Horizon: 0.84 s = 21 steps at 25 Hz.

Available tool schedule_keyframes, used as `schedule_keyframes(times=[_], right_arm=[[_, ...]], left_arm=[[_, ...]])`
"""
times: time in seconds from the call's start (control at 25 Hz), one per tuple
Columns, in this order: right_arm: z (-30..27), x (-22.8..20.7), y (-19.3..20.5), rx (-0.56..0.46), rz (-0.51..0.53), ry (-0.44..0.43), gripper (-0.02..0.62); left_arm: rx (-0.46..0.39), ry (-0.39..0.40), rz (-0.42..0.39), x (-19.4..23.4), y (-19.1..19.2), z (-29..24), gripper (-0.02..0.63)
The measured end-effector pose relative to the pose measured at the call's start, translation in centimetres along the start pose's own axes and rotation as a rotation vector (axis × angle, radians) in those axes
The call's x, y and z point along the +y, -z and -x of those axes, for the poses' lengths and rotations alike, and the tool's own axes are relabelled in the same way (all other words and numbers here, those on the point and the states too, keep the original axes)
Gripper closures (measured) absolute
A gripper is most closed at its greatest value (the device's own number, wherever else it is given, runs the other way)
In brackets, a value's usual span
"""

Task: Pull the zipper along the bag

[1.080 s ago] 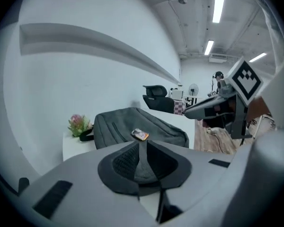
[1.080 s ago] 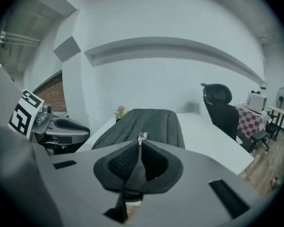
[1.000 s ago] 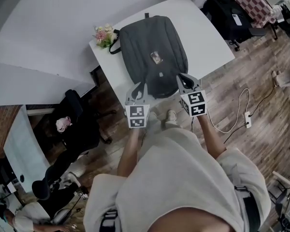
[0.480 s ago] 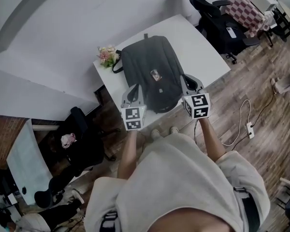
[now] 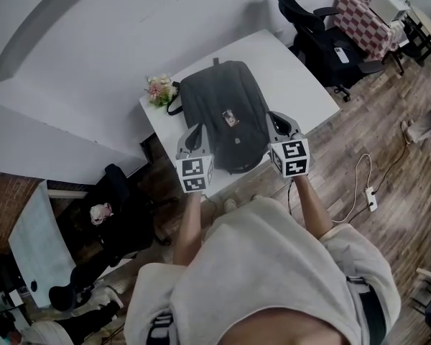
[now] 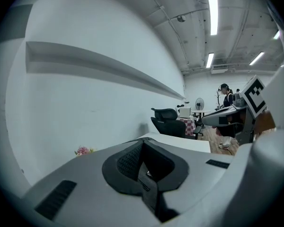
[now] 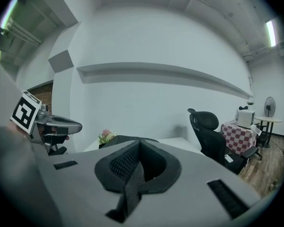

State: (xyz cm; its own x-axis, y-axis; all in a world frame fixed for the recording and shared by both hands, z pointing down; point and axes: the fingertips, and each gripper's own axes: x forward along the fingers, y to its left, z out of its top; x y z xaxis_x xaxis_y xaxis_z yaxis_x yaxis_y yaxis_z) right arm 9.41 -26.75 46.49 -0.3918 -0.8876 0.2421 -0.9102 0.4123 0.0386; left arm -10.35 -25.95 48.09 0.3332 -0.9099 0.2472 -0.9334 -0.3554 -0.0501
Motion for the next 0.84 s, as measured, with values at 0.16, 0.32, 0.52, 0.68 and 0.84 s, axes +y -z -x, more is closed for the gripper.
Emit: schedule_keyframes(times=[0.16,0.32,0.52,0.68,0.84], right_arm=[[0.1,0.1,0.1,0.003,0.007,-0.010,0.581],[0.3,0.3,0.2,0.008,0.012,-0.018,0.581],[0.5,0.3,0.3,0.019,0.025,-0.023,0.581],[0.3,0.1,0.4,0.022,0.030,-0.022,0.581],[0.4,0.0,0.6,0.024,0.032,-0.023,0.581]], left_arm=[[0.000,-0.002,0.000,-0.3,-0.1,0.0,0.581],[0.000,0.001,0.002,-0.7,0.0,0.0,0.581],[0.005,0.009,0.002,-1.2,-0.2,-0.2,0.581],[0.011,0.014,-0.005,-1.5,-0.1,-0.5,0.581],[0.012,0.018,-0.006,-1.9,0.2,-0.5,0.581]])
